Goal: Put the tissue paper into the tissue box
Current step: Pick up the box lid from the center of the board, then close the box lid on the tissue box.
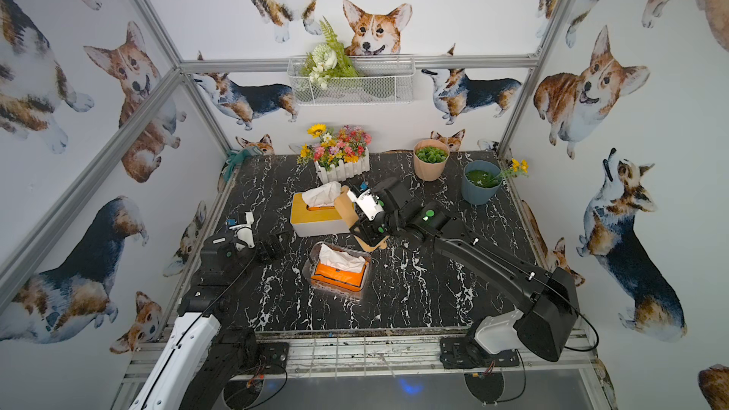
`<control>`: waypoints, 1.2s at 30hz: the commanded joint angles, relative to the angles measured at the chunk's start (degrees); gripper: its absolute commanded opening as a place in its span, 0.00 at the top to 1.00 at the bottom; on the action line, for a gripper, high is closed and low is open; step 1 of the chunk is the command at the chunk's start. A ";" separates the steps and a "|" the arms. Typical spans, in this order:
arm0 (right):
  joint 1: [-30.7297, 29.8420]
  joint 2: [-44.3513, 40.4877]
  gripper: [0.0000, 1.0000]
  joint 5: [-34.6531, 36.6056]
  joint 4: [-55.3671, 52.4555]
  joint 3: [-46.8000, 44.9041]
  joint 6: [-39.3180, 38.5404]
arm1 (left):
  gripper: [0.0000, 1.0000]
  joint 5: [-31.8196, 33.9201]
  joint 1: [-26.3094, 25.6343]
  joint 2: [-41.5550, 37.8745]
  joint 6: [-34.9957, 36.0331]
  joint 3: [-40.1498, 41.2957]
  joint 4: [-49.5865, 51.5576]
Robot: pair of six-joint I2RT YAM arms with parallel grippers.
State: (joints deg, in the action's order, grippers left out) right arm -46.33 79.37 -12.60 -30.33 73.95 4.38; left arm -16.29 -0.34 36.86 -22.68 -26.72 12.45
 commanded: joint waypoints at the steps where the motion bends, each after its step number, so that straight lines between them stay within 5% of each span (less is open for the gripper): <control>1: -4.41 1.65 1.00 1.40 -3.61 1.35 -8.98 | 0.00 -5.14 0.02 -0.48 -0.07 0.45 -3.83; 5: -8.84 5.08 1.00 5.00 -8.55 2.22 -12.45 | 0.00 -15.69 0.53 -0.32 -3.07 1.26 -8.26; 11: -9.57 6.05 1.00 4.96 -9.92 -0.83 -12.18 | 0.04 -35.59 4.35 2.23 -25.80 9.36 -32.65; 15: -10.01 2.58 1.00 3.29 -6.06 -5.22 -12.37 | 0.09 -43.41 4.64 5.78 -27.42 6.77 -33.06; 26: -11.70 -1.55 1.00 2.45 -1.74 -8.17 -14.18 | 0.29 -48.80 2.44 9.84 -22.26 4.95 -23.83; 36: -14.45 0.71 1.00 3.71 -1.67 -6.02 -14.49 | 0.45 -46.54 -6.18 15.97 -21.07 2.80 -23.66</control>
State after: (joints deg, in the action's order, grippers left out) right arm -60.29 79.70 -9.23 -34.04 67.26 -9.45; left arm -63.35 -5.06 51.62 -45.23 -23.22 -11.09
